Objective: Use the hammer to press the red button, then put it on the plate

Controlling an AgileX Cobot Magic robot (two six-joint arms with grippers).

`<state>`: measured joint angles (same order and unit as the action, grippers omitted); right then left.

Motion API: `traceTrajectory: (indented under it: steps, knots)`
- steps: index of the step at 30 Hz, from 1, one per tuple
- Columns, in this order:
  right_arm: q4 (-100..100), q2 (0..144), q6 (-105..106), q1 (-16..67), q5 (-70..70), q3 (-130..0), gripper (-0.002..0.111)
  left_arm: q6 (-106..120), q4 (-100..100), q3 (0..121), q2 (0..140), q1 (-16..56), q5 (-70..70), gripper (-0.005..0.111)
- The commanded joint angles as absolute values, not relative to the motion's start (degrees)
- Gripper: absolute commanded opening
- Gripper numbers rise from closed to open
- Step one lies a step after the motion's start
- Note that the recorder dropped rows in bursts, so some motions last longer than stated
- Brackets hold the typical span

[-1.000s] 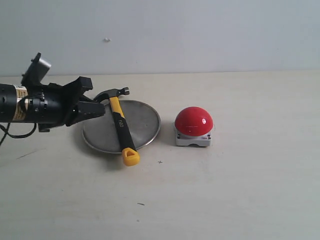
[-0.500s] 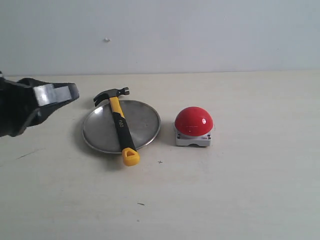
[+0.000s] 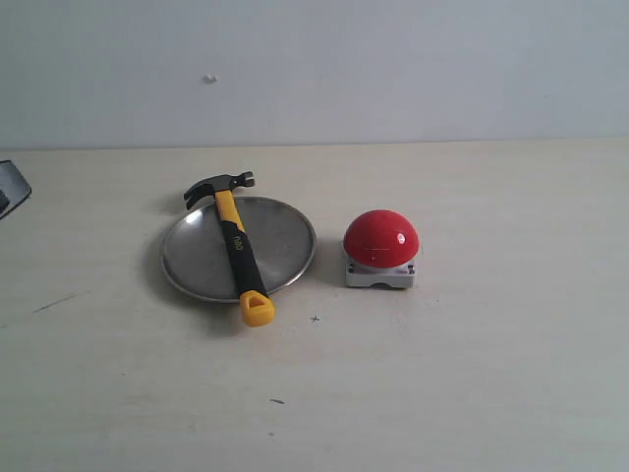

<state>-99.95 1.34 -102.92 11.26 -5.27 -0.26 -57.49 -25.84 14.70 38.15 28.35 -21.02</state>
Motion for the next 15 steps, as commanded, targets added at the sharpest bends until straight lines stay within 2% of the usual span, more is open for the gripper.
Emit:
traceTrajectory:
  steps: [1, 6, 9, 11, 15]
  knots:
    - [-99.9, 1.6, -102.6, 11.3, -5.8, 0.0, 0.0, -49.1, -24.5, 15.2, 37.8, 28.5, -21.1, 0.0]
    - [-99.9, 1.6, -102.6, 11.3, -6.0, 0.0, 0.0, -37.3, -25.8, 15.7, 35.6, 28.5, -20.1, 0.0]
    - [-99.9, 1.6, -102.6, 11.3, -6.0, 0.0, 0.0, -49.7, -25.9, 14.6, 27.8, 26.2, -8.0, 0.0]
    - [-99.9, 1.6, -102.6, 11.3, -6.0, 0.0, 0.0, -50.3, -25.9, 12.5, 23.6, 24.4, -3.4, 0.0]
    - [-99.9, 1.6, -102.6, 11.3, -6.0, 0.0, 0.0, -48.4, -26.5, 8.1, 17.7, 19.4, -3.9, 0.0]
